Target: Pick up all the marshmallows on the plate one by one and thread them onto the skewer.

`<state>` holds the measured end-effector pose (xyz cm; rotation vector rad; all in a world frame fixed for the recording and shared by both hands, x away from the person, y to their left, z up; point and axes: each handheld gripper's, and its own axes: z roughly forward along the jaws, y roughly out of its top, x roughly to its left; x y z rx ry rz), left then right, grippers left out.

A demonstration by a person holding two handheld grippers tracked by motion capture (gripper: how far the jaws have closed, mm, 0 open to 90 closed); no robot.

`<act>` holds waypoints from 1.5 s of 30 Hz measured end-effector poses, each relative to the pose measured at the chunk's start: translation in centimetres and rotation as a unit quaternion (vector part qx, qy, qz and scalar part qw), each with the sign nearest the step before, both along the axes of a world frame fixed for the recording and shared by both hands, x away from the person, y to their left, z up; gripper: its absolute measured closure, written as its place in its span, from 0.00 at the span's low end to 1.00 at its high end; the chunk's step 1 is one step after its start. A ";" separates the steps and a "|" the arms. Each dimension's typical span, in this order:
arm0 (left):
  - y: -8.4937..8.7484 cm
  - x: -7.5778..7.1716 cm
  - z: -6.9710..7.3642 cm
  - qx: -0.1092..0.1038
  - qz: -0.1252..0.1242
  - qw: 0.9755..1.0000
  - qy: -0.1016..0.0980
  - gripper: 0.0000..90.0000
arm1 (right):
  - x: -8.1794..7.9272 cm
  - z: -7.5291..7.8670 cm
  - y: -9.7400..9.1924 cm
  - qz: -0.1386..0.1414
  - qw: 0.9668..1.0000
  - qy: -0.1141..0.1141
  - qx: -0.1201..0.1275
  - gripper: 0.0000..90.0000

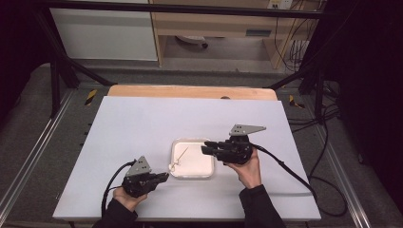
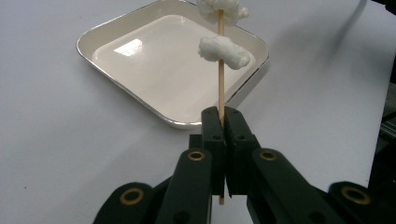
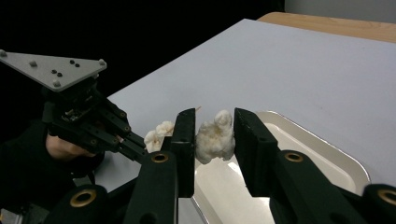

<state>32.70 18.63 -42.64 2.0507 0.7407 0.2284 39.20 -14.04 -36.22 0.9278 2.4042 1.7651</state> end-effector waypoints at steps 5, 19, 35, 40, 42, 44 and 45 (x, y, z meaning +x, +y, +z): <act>-0.3 -0.2 0.1 0.000 -0.007 1.000 -0.004 0.98 | 0.2 0.1 0.1 0.007 1.000 0.010 0.026 0.78; -0.8 -0.5 0.2 0.001 -0.019 1.000 -0.013 0.98 | 1.4 -0.8 1.1 0.019 0.996 0.046 0.070 0.78; -0.9 -0.5 0.1 -0.004 -0.020 1.000 -0.014 0.98 | 1.5 -2.0 2.1 0.033 0.993 0.067 0.086 0.78; -0.9 -0.6 0.1 -0.005 -0.024 1.000 -0.015 0.98 | 1.5 -2.4 2.3 0.037 0.992 0.073 0.092 0.79; -0.9 -0.6 0.1 -0.005 -0.026 1.000 -0.017 0.98 | 1.5 -2.5 2.4 0.036 0.992 0.078 0.093 0.80; -1.0 -0.6 0.1 -0.004 -0.029 0.999 -0.018 0.98 | 1.5 -2.6 2.5 0.038 0.991 0.080 0.096 0.81; -1.0 -0.7 0.1 -0.002 -0.029 0.999 -0.020 0.98 | 1.5 -2.6 2.5 0.038 0.991 0.080 0.097 0.82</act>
